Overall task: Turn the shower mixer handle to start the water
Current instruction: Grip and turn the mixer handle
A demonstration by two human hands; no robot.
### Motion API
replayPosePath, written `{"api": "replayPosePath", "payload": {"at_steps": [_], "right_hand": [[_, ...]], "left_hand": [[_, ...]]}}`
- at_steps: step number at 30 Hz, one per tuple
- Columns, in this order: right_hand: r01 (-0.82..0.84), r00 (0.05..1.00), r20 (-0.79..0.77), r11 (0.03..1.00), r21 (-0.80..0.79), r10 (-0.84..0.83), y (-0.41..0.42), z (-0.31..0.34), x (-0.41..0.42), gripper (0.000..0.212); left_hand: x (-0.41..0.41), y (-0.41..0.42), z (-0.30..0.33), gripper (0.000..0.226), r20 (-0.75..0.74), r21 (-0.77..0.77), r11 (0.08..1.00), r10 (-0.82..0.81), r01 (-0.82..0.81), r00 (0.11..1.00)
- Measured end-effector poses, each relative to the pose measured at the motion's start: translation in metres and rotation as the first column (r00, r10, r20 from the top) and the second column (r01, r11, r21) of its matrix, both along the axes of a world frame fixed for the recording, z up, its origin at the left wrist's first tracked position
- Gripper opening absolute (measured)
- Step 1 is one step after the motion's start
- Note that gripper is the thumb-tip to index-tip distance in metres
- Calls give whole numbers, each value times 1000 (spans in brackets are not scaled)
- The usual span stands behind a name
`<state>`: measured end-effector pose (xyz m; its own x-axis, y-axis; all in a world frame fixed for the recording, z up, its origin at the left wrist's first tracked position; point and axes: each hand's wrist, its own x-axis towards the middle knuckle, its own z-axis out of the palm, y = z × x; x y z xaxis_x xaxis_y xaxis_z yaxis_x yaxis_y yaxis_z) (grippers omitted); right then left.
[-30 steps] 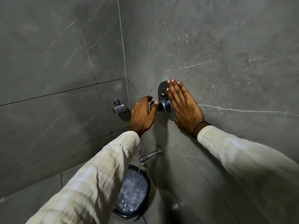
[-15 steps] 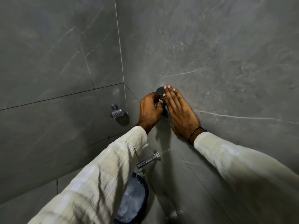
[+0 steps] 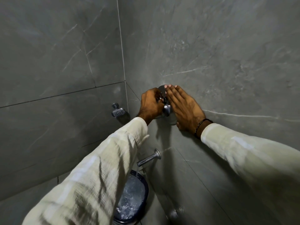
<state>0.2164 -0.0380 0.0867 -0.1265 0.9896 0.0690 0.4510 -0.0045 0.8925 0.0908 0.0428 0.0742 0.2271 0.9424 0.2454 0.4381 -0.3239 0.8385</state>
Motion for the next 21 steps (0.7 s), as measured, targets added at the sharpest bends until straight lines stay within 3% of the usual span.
{"api": "replayPosePath", "payload": {"at_steps": [7,21], "right_hand": [[12,998,60,1000,25,-13,0,-4,-2,121],[26,996,80,1000,9,-27,-3,-4,-4,110]], "left_hand": [[-6,7,-8,19,3,34,999,-41,41,999],[-13,1,-10,19,-20,171,982,-73,75,997]]}}
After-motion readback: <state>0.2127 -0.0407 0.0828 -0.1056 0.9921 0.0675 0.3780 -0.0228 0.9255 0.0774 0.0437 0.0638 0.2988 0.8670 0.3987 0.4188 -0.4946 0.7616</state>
